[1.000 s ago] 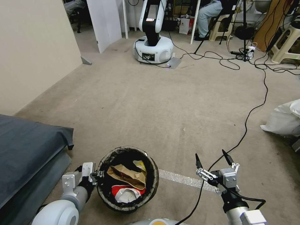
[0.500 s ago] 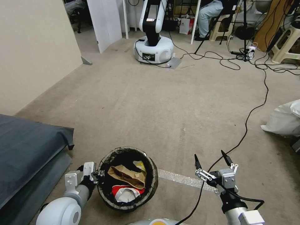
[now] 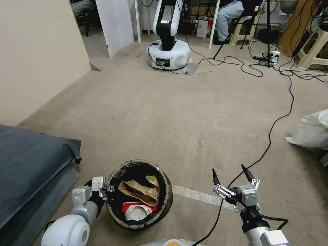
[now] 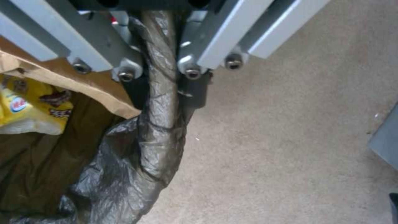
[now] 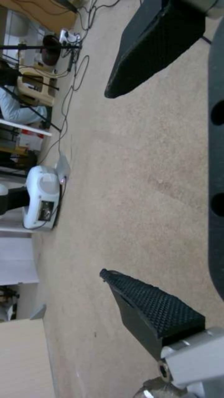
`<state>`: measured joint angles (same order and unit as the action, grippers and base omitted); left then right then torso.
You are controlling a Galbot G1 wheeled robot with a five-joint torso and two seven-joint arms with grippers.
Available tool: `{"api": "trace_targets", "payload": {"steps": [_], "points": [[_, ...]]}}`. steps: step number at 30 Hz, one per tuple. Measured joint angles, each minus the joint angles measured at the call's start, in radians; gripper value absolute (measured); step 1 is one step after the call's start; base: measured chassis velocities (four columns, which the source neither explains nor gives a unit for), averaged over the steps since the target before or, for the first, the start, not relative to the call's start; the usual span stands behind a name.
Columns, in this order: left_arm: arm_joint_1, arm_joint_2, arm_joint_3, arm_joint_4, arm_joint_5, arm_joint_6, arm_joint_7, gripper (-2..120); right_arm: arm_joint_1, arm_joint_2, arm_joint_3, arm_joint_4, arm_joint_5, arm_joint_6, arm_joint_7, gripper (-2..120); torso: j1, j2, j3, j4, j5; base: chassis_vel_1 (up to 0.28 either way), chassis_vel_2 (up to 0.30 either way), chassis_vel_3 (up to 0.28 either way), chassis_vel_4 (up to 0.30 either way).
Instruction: Pick up the trash bin, then pick up the garbage from the floor and place it into the trash bin.
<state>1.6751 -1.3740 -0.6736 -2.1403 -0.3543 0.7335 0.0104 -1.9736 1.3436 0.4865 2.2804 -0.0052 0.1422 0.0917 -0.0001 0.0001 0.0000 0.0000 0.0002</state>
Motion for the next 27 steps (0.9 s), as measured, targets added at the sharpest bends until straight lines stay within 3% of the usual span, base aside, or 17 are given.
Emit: {"api": "trace_targets", "payload": {"steps": [2,22,27], "points": [[0.0,-0.001,0.001,0.003,0.003,0.0,0.001,8,0.0,0.0,0.0,0.0,0.0,0.0,0.0,100,0.0,0.0,0.0,0.0,-0.0002,0.0,0.0,0.0,0.0],[-0.002,-0.003,-0.001,-0.014,0.011,-0.001,0.007,86,0.011,-0.002,-0.013,0.0,0.0,-0.004,0.0,100,0.0,0.0,0.0,0.0,-0.0002,0.0,0.0,0.0,0.0],[0.001,-0.003,-0.003,-0.026,0.011,-0.003,0.006,98,0.011,-0.003,-0.014,0.0,0.0,-0.004,0.0,100,0.0,0.0,0.0,0.0,-0.0002,0.0,0.0,0.0,0.0]]}}
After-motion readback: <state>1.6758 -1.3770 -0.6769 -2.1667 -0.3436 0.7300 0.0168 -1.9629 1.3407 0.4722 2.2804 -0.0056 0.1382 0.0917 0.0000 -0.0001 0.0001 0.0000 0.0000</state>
